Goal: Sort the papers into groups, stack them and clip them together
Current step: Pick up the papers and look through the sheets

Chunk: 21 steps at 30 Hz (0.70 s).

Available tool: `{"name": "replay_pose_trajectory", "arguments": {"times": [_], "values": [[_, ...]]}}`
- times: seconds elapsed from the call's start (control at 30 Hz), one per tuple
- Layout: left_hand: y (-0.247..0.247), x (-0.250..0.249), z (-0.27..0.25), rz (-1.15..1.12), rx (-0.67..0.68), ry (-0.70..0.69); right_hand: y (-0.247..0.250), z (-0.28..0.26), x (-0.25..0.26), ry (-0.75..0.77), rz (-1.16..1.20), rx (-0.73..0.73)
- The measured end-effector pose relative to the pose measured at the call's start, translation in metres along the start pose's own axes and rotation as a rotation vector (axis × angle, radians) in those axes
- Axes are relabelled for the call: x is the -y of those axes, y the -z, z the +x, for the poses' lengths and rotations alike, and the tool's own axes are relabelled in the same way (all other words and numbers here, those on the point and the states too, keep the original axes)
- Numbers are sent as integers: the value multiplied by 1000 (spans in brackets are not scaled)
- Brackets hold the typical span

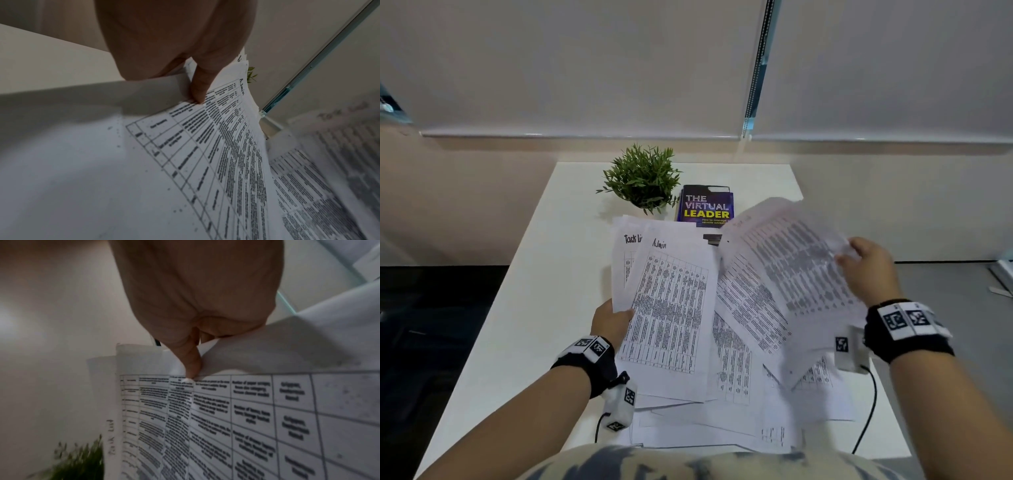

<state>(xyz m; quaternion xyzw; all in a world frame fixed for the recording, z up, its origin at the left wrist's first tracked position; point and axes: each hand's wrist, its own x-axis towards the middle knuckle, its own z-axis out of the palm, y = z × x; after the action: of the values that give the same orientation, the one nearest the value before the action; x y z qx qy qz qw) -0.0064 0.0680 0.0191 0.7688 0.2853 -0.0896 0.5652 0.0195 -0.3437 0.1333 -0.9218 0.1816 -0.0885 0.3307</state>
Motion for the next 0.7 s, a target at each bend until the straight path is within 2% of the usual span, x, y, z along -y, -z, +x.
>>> {"name": "replay_pose_trajectory", "arguments": {"times": [0.17, 0.33, 0.5, 0.57, 0.63, 0.7], "values": [[-3, -4, -2, -29, 11, -6, 44, 10, 31, 111, 85, -76], [-3, -11, -4, -107, 23, -2, 66, 25, 42, 115, 305, -144], [-15, -19, -13, -169, 68, -14, 41, 22, 32, -38, 549, -99], [-21, -24, -16, -172, 90, -21, 21, 19, 24, -159, 633, -57], [-26, -30, -21, -182, 128, -24, -5, 9, 20, -249, 635, 36], [-32, -38, -28, -178, 164, -31, -32, -5, 15, -269, 590, 126]]}}
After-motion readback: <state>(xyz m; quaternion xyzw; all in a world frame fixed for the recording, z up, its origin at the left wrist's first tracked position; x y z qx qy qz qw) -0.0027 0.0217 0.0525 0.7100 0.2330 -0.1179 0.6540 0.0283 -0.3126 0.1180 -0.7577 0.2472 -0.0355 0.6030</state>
